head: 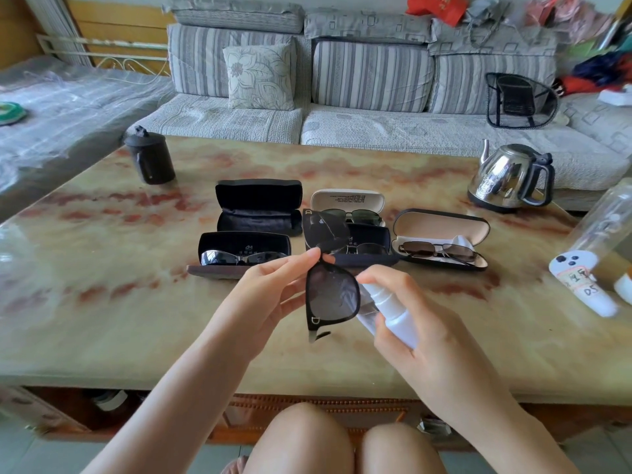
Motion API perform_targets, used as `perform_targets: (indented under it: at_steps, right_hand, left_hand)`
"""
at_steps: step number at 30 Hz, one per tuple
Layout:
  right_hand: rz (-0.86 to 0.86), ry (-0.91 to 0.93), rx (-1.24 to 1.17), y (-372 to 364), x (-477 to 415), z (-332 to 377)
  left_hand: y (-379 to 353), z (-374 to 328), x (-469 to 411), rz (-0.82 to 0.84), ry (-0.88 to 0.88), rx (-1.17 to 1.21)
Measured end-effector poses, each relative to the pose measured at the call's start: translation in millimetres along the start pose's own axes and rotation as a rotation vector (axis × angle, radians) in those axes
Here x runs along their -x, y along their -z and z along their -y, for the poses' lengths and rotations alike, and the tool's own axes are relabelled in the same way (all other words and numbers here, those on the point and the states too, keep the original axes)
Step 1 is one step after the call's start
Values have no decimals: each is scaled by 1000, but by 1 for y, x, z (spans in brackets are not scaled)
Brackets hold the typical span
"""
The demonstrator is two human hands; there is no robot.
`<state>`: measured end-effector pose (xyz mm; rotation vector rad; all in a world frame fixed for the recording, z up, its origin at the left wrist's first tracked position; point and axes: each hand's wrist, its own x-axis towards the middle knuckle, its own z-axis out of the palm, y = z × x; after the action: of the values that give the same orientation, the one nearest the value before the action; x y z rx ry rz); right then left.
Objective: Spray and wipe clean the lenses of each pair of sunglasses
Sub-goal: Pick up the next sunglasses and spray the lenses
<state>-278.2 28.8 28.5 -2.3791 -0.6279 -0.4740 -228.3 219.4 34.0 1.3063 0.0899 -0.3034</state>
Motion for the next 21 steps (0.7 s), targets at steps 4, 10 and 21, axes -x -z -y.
perform_targets:
  at_steps: [4, 10, 21]
  right_hand:
    - [-15, -18, 11, -1, 0, -5]
    - [-92, -33, -128, 17, -24, -1]
    - [103, -96, 29, 20, -70, -17]
  left_hand:
    - [-2, 0, 1, 12, -1, -3]
    - [-2, 0, 3, 50, -14, -50]
    - [-2, -4, 7, 99, -32, -121]
